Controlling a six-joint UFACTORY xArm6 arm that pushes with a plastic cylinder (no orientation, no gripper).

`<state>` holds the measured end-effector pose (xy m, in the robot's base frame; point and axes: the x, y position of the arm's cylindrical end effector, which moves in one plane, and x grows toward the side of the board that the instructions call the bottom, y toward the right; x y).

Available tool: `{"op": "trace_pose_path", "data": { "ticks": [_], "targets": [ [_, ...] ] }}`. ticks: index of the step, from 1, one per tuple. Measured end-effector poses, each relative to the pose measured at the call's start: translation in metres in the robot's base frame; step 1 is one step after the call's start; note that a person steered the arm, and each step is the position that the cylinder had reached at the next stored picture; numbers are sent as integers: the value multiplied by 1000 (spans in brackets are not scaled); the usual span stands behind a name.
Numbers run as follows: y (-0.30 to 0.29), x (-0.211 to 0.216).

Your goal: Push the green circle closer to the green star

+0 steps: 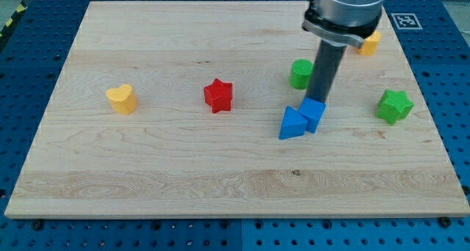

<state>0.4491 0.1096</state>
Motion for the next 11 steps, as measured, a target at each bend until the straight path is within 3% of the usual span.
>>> {"op": "trace_pose_path", "data": {
  "ticks": [2, 4, 5, 8, 10, 11],
  "targets": [
    [-64, -29],
    [-89, -32],
    [-106, -55],
    [80, -67],
    [44, -74],
    [56, -59]
  ]
}}
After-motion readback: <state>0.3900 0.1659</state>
